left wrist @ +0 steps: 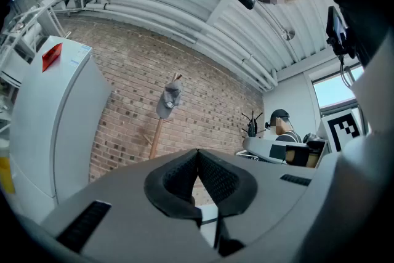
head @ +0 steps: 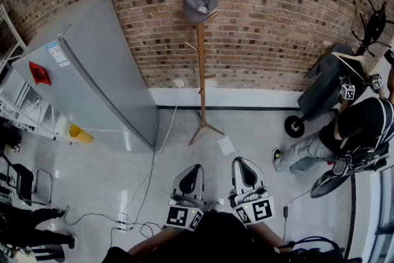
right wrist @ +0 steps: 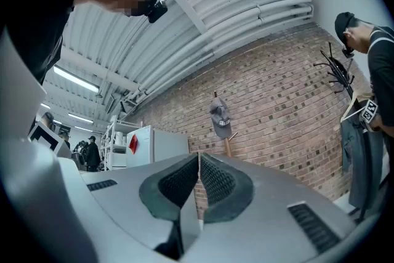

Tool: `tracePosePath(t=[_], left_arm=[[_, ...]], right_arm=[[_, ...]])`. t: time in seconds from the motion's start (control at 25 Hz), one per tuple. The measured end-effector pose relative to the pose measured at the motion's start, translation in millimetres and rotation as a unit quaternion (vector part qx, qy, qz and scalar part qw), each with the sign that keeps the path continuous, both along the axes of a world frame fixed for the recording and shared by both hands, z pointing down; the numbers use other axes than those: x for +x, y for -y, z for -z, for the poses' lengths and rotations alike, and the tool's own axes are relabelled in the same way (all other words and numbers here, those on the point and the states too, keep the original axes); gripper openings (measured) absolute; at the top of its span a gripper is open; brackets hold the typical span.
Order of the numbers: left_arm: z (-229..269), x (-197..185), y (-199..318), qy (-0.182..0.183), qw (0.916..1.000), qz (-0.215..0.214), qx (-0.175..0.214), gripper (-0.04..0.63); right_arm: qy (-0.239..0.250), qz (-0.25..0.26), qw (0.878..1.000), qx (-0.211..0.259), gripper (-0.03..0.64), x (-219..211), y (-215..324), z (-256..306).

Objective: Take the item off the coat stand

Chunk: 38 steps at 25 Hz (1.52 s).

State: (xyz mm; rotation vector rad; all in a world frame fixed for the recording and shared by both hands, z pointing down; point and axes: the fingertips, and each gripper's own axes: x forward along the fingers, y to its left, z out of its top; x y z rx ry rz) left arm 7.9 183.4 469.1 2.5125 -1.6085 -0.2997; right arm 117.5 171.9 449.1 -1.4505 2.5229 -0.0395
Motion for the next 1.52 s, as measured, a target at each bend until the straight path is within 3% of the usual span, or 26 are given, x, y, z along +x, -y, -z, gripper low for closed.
tracePosePath(t=[0.32,0.6,0.96,1.52], left_arm=[[8.4,13.1,2.4,0.006,0.9999,-0.005,0.014,0.017],[8.7,19.7,-0.5,0.002,0.9997,0.002,0.024,0.017],[-3.6,28.0,1.2,0.010,0.9998,0.016,0.008,0.016],[-12.8,15.1,68.5,0.021,0.9997,-0.011,-0.007,0.015]], right_arm=[[-0.024,-0.002,1.000,0.006,0.025,3.9,2.8,4.3],[-0.026,0.033,0.999,0.001,0.025,0.5,-3.8,0.7],[-0.022,0.038,0.999,-0.003,0.025,10.0,-5.5,-4.5],[-0.024,0.011,1.000,-0.017,0.025,-3.9,58.0,-13.7]])
